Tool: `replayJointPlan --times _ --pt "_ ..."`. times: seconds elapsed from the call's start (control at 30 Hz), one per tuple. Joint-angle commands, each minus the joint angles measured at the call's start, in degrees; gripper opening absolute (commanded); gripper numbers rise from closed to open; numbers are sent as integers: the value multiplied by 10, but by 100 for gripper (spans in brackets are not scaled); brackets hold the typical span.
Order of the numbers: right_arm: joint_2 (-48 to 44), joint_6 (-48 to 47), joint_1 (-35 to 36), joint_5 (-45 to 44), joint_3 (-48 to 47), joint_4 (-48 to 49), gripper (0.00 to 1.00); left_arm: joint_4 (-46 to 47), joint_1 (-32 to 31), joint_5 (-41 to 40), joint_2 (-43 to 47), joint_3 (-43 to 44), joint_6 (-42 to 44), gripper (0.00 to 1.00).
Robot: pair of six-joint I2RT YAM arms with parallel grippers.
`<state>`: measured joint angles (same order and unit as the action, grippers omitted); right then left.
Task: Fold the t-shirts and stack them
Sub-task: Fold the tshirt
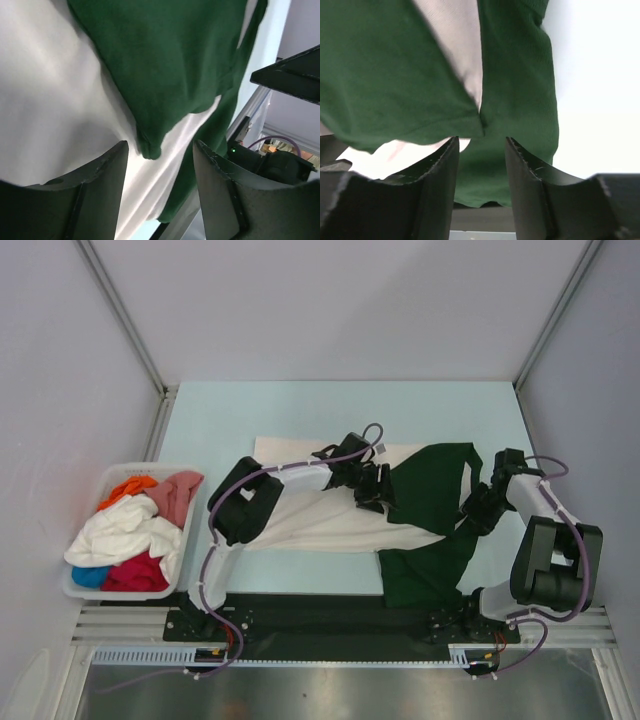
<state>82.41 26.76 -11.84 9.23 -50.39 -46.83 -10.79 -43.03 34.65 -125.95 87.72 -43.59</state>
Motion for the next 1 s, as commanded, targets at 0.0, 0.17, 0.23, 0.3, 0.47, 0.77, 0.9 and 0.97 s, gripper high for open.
replayJointPlan --times 0.0,0.17,0.23,0.3,0.47,0.77,0.9,0.97 --pt "20 -13 -3 -5 10 45 46 4 -10 -13 -10 29 -11 60" --pt "42 -22 -3 8 31 79 43 1 -23 -10 -34 47 -20 54" --pt "48 -26 -3 16 35 86 41 0 -28 -7 -40 52 -21 51" --pt "49 -29 -3 25 44 98 39 -6 -33 -10 -37 48 -18 49" --pt "43 -29 -3 42 44 96 31 -15 -36 -1 -31 28 -17 44" --pt "32 -26 -2 59 56 92 12 -16 -36 10 -26 26 -11 41" --pt "32 -9 -6 5 38 55 0 -18 -36 17 -25 27 -16 32" --pt "18 5 -6 -20 30 33 0 -20 -37 20 -23 25 -16 27"
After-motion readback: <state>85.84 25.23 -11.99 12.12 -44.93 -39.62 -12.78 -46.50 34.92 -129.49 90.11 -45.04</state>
